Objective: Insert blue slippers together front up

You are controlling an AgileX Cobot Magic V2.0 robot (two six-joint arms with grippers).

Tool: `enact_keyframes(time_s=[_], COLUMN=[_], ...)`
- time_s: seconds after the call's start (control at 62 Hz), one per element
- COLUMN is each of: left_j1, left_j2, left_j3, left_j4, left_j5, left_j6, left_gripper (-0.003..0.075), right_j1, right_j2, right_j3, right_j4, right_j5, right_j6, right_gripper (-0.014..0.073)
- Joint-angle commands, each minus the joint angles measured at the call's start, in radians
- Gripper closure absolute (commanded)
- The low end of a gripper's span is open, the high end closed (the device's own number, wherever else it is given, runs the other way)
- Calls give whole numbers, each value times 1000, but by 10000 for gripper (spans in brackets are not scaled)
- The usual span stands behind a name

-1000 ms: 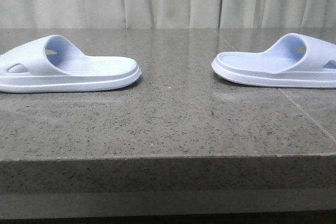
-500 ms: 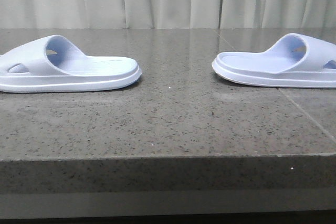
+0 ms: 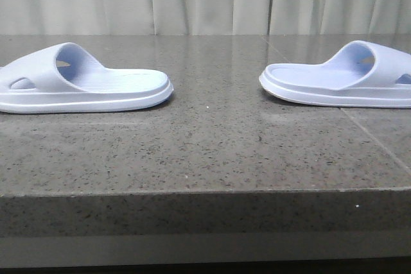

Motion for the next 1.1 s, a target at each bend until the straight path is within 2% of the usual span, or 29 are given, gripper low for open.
enact_keyframes(time_s=[0.0, 0.129, 0.226, 0.29, 0.355, 0.468, 0.516, 0.565, 0.839, 1.081], left_j1=[-7, -7, -7, -7, -7, -7, -7, -7, -7, -7], left_j2=[11, 13, 13, 13, 13, 13, 13, 13, 24, 200], left_j3=[-24, -24, -24, -24, -24, -24, -24, -24, -51, -194], left_j4=[-21, -25, -25, -25, -25, -25, -25, -27, -29, -21], left_j5=[-71, -84, -96, -98, -98, -104, -104, -104, -51, 155], left_j6=[-2, -2, -2, -2, -2, -2, -2, -2, -2, -1], left_gripper=[741, 740, 712, 639, 513, 289, 231, 212, 229, 230], right_j1=[-4, -4, -4, -4, -4, -4, -4, -4, -4, -4], right_j2=[9, 9, 9, 9, 9, 9, 9, 9, 9, 9], right_j3=[-35, -35, -35, -35, -35, -35, -35, -35, -35, -35], right_j4=[3, 3, 3, 3, 3, 3, 3, 3, 3, 3], right_j5=[-67, -67, -67, -67, -67, -62, -59, -55, -41, -39], right_j6=[-4, -4, -4, -4, -4, -4, -4, -4, -4, -4], right_gripper=[662, 638, 517, 386, 231, 99, 94, 94, 94, 94])
